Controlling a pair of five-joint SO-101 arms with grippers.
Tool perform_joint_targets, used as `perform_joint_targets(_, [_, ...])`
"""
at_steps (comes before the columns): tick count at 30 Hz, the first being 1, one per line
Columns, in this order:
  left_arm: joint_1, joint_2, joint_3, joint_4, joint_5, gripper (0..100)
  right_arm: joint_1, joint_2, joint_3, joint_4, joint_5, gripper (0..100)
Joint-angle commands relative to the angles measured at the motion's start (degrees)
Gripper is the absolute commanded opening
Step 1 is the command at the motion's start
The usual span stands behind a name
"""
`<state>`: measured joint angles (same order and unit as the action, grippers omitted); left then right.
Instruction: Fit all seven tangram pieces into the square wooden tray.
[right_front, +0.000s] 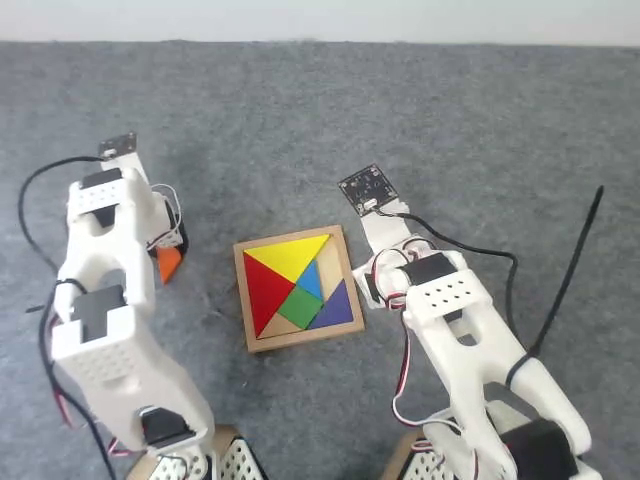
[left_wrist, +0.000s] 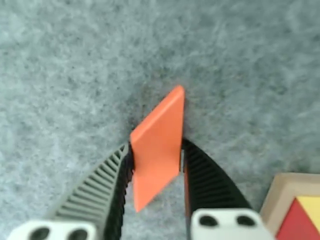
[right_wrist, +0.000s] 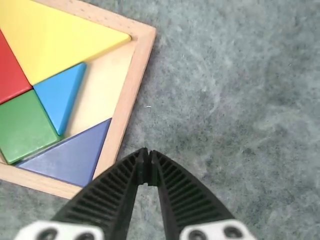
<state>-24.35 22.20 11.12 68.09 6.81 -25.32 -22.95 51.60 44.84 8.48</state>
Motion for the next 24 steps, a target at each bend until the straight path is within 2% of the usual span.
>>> perform_joint_targets(1, [-0.8,-1.2,-2.2,0.3,1.4,7,0.1,-2.9,-0.4,0.5,0.6,0.8])
perform_joint_targets(24, [-0.3,-9.5,-1.0,5.0,1.1,7,0.1,-2.9,-0.4,0.5,0.6,0.8])
